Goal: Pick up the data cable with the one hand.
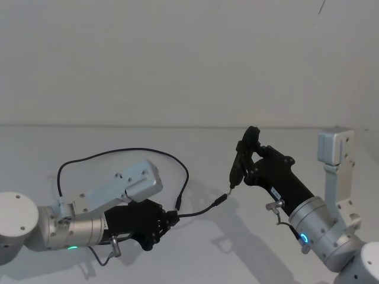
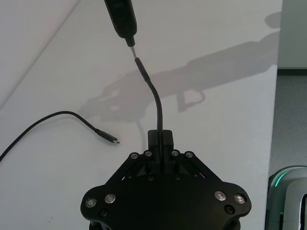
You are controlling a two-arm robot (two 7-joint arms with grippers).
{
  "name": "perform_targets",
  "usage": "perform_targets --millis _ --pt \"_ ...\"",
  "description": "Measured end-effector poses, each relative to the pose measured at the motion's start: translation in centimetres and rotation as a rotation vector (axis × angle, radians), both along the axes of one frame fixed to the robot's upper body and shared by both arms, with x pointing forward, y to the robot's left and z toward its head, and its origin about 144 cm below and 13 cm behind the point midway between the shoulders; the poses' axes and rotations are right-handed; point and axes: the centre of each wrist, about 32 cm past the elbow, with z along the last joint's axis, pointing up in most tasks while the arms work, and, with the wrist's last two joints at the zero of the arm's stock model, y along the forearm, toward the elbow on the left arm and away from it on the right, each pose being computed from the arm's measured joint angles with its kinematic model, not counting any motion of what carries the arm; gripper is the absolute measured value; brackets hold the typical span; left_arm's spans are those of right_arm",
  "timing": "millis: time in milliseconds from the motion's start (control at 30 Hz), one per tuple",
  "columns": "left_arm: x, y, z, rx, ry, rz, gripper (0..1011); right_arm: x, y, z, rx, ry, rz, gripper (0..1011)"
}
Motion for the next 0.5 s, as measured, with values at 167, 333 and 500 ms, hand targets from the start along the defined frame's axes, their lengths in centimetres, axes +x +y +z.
perform_targets --millis 167,333,500 --pt "0.00 0.00 0.00 0.000 0.000 0.000 38 -0.11 0.04 0.12 0.002 0.003 0.004 279" --pt "0.00 0.00 0.00 0.000 0.000 0.000 38 -0.21 0.09 0.22 0.005 0.007 0.006 279" --pt "0.00 0.00 0.00 0.000 0.000 0.000 38 -0.29 0.16 0.31 0.008 0.010 0.008 279"
